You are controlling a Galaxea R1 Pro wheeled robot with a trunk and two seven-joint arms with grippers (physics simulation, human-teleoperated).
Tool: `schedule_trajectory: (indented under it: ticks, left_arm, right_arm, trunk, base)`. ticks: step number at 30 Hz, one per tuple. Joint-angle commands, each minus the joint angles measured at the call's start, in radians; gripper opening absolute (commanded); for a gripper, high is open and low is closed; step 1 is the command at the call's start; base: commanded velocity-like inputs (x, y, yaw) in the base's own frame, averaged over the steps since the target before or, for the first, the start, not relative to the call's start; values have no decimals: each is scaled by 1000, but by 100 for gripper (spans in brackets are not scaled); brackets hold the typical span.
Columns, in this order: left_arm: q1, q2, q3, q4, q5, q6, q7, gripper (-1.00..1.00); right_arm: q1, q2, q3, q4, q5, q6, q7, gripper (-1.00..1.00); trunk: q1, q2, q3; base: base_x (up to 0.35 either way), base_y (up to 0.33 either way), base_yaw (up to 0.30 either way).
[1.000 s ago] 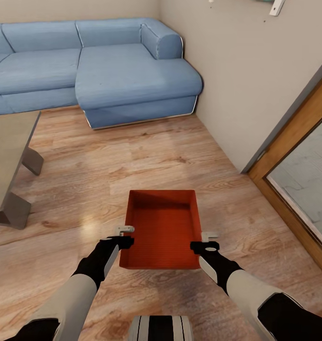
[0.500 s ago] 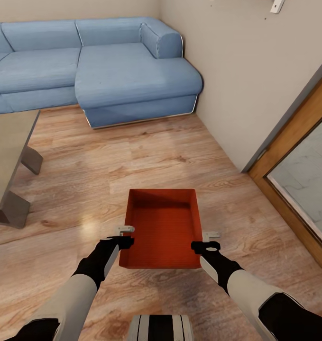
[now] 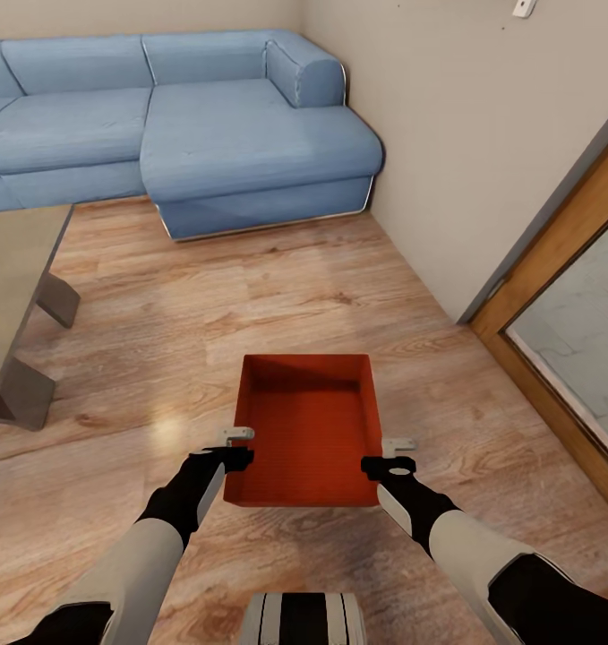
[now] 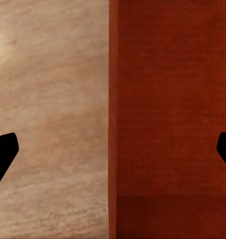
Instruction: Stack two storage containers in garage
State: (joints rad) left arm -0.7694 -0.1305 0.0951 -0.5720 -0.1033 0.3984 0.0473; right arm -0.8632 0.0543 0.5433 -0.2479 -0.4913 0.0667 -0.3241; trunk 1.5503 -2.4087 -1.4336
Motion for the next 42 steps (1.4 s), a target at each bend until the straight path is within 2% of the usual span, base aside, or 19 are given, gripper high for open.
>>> schedule_trajectory:
  ticks: [1, 5, 11, 25, 26, 28, 29, 42]
  left_arm:
    - [0, -1, 6, -2, -10, 5, -3, 100]
    - [0, -1, 6, -2, -10, 5, -3, 100]
    - [0, -1, 5, -2, -10, 5, -3, 100]
    - [0, -3, 5, -2, -10, 5, -2, 100]
    - [0, -5, 9, -1, -10, 6, 30, 100]
    - [0, -5, 9, -1, -11, 7, 45, 100]
    - [0, -6, 9, 2, -11, 7, 56, -100]
    - [0, -6, 6, -2, -10, 7, 62, -100]
  right_arm:
    - [0, -1, 9, -2, -4, 7, -7, 100]
    - [0, -1, 9, -2, -4, 7, -7, 100]
    - [0, -1, 9, -2, -4, 7, -7, 100]
    - [0, 0, 8, -2, -4, 7, -7, 100]
    - [0, 0, 7, -2, -4, 7, -7, 100]
    - [0, 0, 7, -2, -4, 6, -7, 100]
    - [0, 0, 7, -2, -4, 6, -7, -100]
    - [0, -1, 8, -2, -7, 3, -7, -100]
  trunk:
    - [0, 0, -1]
    - [0, 0, -1]
    - [23, -42, -19]
    - [23, -42, -19]
    - [23, -42, -19]
    - [23, -42, -19]
    - [23, -42, -19]
    - [23, -42, -19]
  base:
    - [0, 0, 0]
    - [0, 0, 0]
    - [0, 0, 0]
    - [0, 0, 0]
    - [0, 0, 0]
    - [0, 0, 0]
    - [0, 0, 0]
    - [0, 0, 0]
